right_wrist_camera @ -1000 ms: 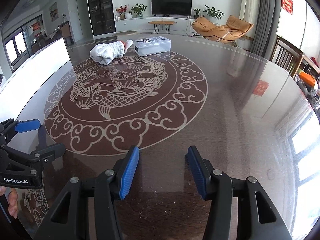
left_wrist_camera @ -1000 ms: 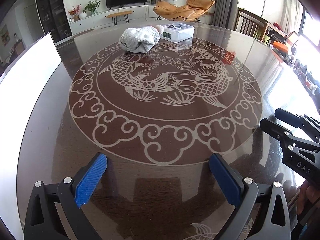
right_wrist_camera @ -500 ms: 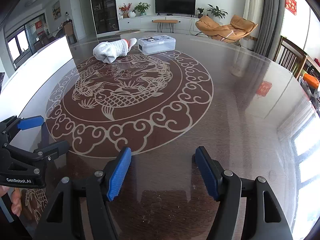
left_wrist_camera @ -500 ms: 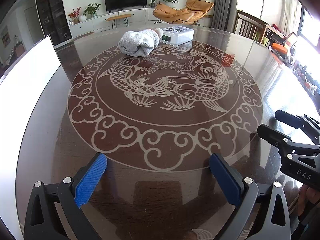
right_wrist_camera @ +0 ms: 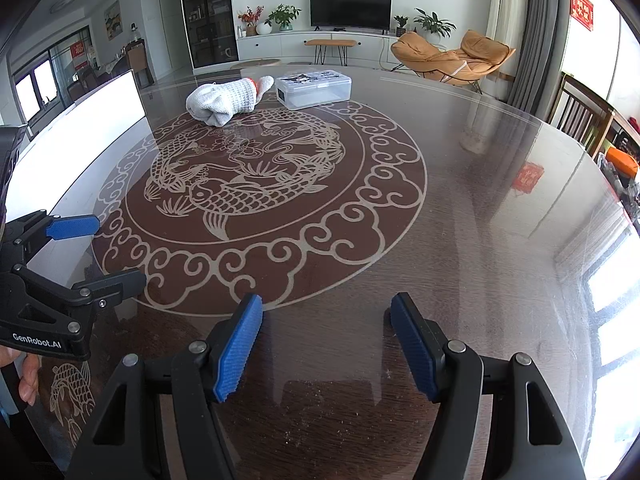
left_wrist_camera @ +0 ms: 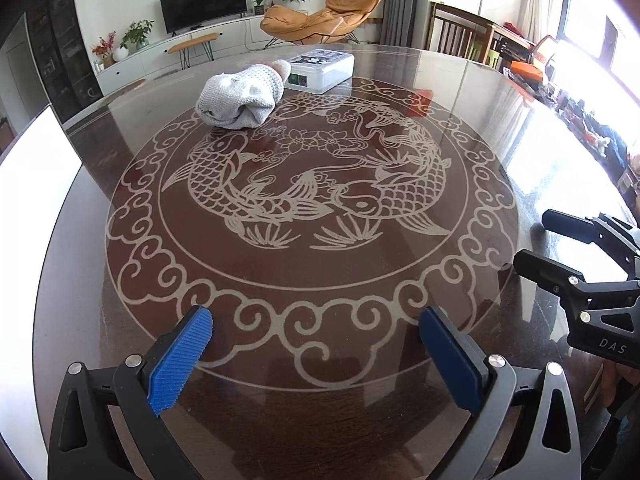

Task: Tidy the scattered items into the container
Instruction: 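Grasp the last white knit glove with the left tool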

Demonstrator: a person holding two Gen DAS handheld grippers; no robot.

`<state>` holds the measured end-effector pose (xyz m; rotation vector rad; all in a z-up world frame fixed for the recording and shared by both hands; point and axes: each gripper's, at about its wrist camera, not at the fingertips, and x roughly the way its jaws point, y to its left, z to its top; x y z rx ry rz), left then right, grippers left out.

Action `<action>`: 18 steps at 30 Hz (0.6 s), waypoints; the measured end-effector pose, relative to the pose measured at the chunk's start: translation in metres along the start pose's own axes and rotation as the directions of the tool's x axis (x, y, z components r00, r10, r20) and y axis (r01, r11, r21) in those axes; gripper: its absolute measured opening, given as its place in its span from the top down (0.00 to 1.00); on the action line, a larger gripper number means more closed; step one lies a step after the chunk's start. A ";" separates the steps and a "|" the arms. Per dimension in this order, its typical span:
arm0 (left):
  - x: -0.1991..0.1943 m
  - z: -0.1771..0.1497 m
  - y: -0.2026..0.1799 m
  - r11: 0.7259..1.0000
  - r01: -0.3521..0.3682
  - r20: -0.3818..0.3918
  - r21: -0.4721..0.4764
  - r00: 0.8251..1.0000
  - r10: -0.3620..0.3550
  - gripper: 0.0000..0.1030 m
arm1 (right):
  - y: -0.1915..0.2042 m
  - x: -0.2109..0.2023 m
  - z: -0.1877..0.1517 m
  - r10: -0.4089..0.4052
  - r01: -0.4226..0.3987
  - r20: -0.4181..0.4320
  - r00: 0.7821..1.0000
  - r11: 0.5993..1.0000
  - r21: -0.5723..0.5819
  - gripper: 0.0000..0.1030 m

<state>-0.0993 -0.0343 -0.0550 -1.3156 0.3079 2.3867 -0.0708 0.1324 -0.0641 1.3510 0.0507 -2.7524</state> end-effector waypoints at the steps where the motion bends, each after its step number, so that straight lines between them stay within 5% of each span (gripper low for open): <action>1: 0.004 0.006 0.004 1.000 0.014 0.001 0.022 1.000 -0.014 0.00 | 0.000 0.000 0.000 0.000 0.000 0.000 1.000 1.000 0.000 0.34; 18: 0.081 0.137 0.069 0.965 0.141 -0.052 0.223 0.990 -0.133 0.00 | 0.000 0.000 0.000 0.000 0.000 0.000 1.000 1.000 0.001 0.34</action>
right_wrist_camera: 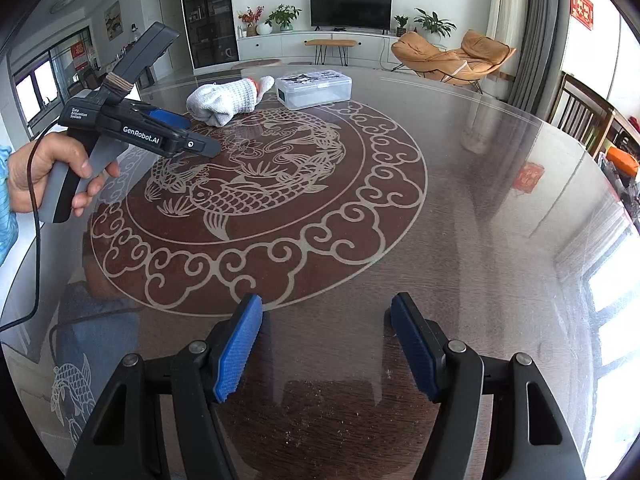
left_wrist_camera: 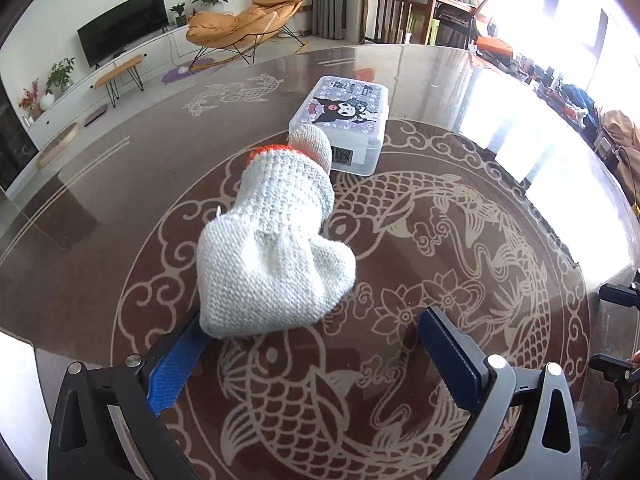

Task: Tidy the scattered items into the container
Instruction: 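Grasp the last white knit glove with the left tool, then grasp the clear Kuromi plastic box with the right tool while the left tool holds the glove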

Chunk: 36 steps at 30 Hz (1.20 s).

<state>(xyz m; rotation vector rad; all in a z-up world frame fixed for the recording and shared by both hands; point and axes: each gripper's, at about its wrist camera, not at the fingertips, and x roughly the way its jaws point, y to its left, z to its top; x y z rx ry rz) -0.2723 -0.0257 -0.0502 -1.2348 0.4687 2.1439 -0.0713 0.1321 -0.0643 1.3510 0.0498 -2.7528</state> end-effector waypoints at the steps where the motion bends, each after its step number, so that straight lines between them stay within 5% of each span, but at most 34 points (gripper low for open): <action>1: 0.003 0.007 0.003 1.000 -0.003 -0.001 -0.005 1.000 0.003 0.00 | 0.000 0.000 0.000 0.000 0.000 0.000 1.000 1.000 0.000 0.34; 10: 0.019 0.036 0.008 0.994 -0.058 -0.008 -0.090 0.998 0.058 0.03 | 0.000 0.000 0.000 0.000 0.000 0.000 1.000 1.000 0.000 0.33; 13: 0.004 0.029 0.010 0.982 -0.100 0.040 -0.157 0.993 0.108 0.61 | 0.000 0.000 0.000 0.000 0.000 0.000 1.000 1.000 0.001 0.33; 24: -0.059 -0.093 0.008 0.887 -0.239 0.032 -0.396 0.961 0.274 0.60 | -0.003 0.008 0.013 0.040 -0.041 0.009 0.999 0.999 0.035 0.32; 27: -0.065 -0.112 0.003 0.874 -0.247 0.056 -0.418 0.954 0.296 0.59 | -0.009 0.036 0.069 0.123 -0.122 -0.001 0.992 0.986 0.113 0.33; 31: -0.063 -0.115 0.000 0.869 -0.263 0.064 -0.419 0.946 0.318 0.58 | 0.000 0.069 0.187 0.050 -0.065 0.152 0.987 0.993 0.095 0.33; 36: -0.063 -0.117 0.002 0.870 -0.233 0.080 -0.435 0.952 0.295 0.59 | 0.003 0.166 0.296 -0.101 0.101 -0.009 0.995 0.987 0.125 0.33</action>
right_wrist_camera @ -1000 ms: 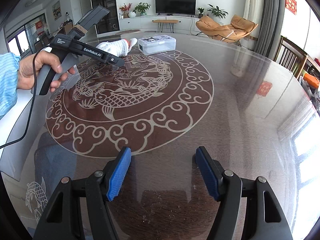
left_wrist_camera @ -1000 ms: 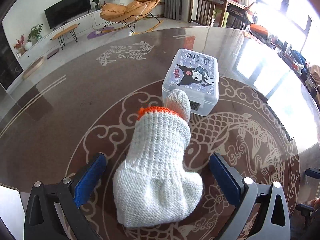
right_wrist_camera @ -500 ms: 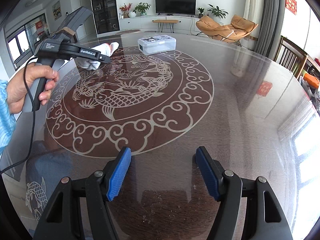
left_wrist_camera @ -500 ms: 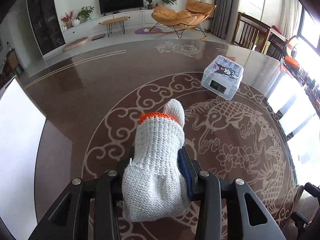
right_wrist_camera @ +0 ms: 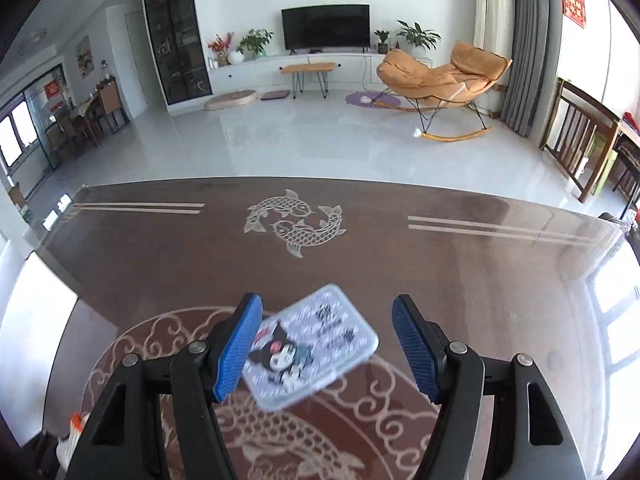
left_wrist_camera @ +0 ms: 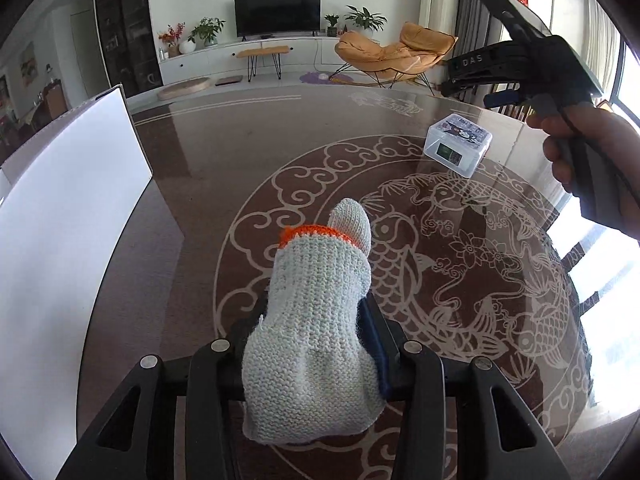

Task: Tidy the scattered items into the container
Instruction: 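Grasp the clear Kuromi plastic box with the right tool while the left tool holds the glove, then hold the glove and Kuromi box raised above the table with both tools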

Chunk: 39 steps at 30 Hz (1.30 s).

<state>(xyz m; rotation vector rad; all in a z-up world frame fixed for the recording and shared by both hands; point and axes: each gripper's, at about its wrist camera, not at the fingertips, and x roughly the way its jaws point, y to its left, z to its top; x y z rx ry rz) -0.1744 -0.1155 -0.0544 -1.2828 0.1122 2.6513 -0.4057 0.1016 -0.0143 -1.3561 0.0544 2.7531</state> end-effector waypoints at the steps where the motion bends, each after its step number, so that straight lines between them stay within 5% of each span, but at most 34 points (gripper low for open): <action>1: 0.001 0.001 0.000 1.000 0.001 0.001 -0.001 1.000 -0.001 0.59 | 0.001 0.016 0.007 -0.015 0.016 -0.046 0.999 1.000 0.011 0.33; 5: 0.003 0.006 0.002 1.000 0.022 0.006 -0.020 1.000 -0.022 0.59 | 0.011 0.046 0.003 0.096 -0.094 -0.159 0.983 0.995 0.016 0.33; 8: -0.001 0.005 0.005 0.996 0.065 0.015 -0.057 0.998 -0.064 0.59 | 0.044 0.034 -0.019 0.155 -0.190 -0.169 0.973 0.958 -0.213 0.33; 12: -0.004 0.004 0.012 0.988 0.119 0.026 -0.100 0.993 -0.117 0.58 | 0.080 -0.004 -0.084 0.193 -0.282 -0.215 0.957 0.784 -0.553 0.33; 14: -0.004 0.003 0.012 0.988 0.120 0.025 -0.101 0.993 -0.118 0.59 | 0.077 -0.029 -0.117 0.243 -0.352 -0.257 0.935 0.703 -0.618 0.33; 16: -0.004 0.002 0.005 0.994 0.085 0.017 -0.074 0.996 -0.084 0.58 | 0.064 -0.052 -0.148 0.259 -0.390 -0.293 0.920 0.663 -0.639 0.34; 17: -0.004 0.002 -0.001 0.997 0.057 0.011 -0.048 0.998 -0.057 0.58 | 0.053 -0.064 -0.159 0.260 -0.378 -0.276 0.925 0.675 -0.634 0.36; 19: -0.004 0.001 -0.014 1.000 0.004 -0.003 0.018 1.000 -0.004 0.57 | 0.016 -0.095 -0.169 0.306 -0.349 -0.170 0.937 0.775 -0.527 0.34; 21: -0.005 -0.001 -0.022 0.999 -0.006 -0.004 0.041 1.000 0.006 0.56 | -0.028 -0.124 -0.176 0.361 -0.360 -0.055 0.931 0.882 -0.304 0.34; 23: -0.011 -0.006 -0.021 1.000 0.011 -0.006 0.020 1.000 -0.011 0.57 | -0.063 -0.146 -0.199 0.341 -0.338 0.019 0.940 0.937 -0.085 0.34; 25: -0.019 -0.015 -0.025 1.000 0.012 -0.007 0.013 1.000 -0.012 0.57 | -0.075 -0.158 -0.220 0.339 -0.341 0.048 0.940 0.940 0.029 0.34; 29: -0.039 -0.042 -0.033 1.000 -0.001 -0.006 0.006 1.000 0.001 0.56 | -0.063 -0.159 -0.247 0.324 -0.324 0.072 0.943 0.946 -0.005 0.34; 39: -0.044 -0.051 -0.031 0.999 -0.040 -0.008 -0.023 0.999 0.040 0.52 | -0.021 -0.124 -0.222 0.231 -0.230 0.001 0.973 0.968 -0.096 0.34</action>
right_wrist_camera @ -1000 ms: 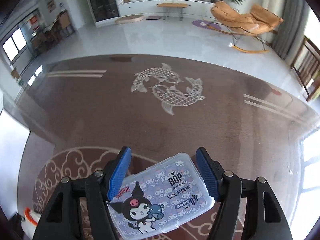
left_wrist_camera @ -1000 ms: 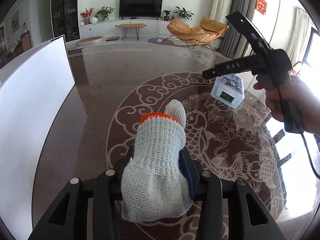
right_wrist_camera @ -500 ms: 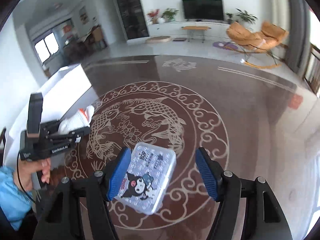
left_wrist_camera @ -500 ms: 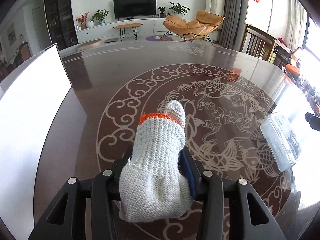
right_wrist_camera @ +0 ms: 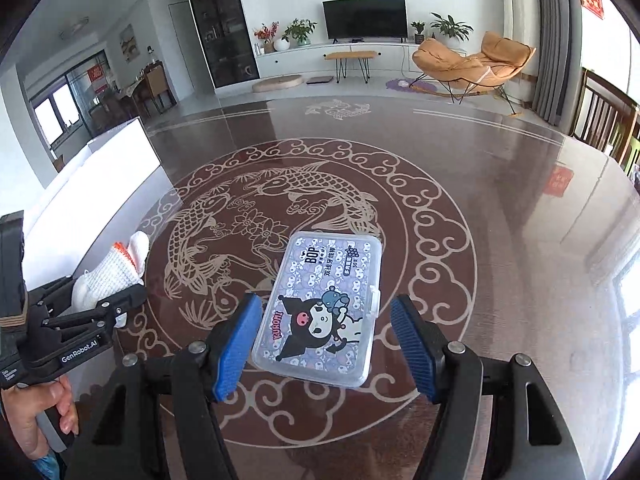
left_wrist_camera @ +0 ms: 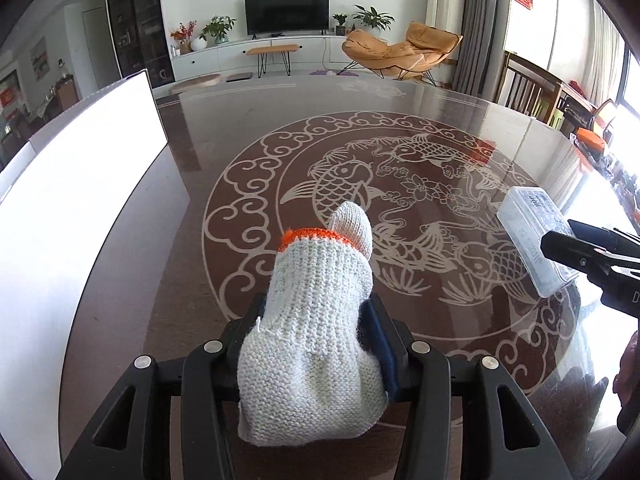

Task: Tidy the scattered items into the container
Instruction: 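Hold the glove and Kuromi box raised above the table with both tools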

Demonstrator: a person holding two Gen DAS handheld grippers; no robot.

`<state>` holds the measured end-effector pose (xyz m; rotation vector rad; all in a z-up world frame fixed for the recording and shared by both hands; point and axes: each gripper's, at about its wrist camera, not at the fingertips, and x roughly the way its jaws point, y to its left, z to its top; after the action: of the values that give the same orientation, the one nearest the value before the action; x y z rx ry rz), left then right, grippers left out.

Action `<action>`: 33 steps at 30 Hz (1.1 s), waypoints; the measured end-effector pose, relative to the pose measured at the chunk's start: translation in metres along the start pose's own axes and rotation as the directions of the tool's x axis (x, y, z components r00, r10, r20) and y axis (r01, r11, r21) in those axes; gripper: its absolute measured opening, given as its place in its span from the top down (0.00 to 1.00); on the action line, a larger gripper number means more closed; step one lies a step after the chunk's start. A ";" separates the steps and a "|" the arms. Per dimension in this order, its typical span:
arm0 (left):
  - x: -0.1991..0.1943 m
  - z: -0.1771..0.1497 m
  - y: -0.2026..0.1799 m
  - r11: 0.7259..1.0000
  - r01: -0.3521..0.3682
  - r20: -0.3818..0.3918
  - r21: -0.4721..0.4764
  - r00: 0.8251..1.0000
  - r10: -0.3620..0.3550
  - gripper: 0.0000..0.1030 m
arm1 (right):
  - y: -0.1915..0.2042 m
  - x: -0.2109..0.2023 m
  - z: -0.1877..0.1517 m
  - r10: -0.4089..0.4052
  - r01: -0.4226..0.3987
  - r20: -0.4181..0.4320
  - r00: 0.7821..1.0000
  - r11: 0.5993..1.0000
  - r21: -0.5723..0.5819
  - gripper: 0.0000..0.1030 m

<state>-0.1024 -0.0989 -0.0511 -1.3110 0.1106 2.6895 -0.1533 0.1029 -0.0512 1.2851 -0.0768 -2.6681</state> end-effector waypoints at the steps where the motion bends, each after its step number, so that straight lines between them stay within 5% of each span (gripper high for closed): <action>1: 0.000 0.001 0.001 1.000 0.003 -0.001 -0.004 1.000 -0.003 0.52 | 0.002 0.006 -0.001 0.008 -0.007 -0.016 1.000 1.000 0.004 0.34; 3: 0.001 0.001 0.001 1.000 0.015 -0.008 0.003 1.000 -0.014 0.43 | 0.004 0.018 -0.002 0.001 -0.001 -0.049 0.999 1.000 0.008 0.33; 5: 0.008 0.002 0.000 1.000 -0.004 -0.052 0.013 0.999 0.005 0.01 | 0.007 0.023 -0.002 -0.030 0.029 -0.028 0.999 0.999 -0.022 0.33; 9: 0.012 0.004 0.006 1.000 -0.007 -0.070 -0.014 0.998 0.006 0.00 | 0.014 0.032 -0.005 -0.096 0.094 -0.020 0.995 0.992 -0.089 0.32; 33: 0.010 -0.001 0.006 1.000 -0.006 -0.070 -0.010 0.998 0.005 0.00 | 0.013 0.035 -0.006 -0.094 0.092 -0.021 0.995 0.992 -0.083 0.32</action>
<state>-0.1092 -0.1041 -0.0596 -1.4099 0.1083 2.6525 -0.1684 0.0842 -0.0807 1.3275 0.0980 -2.7002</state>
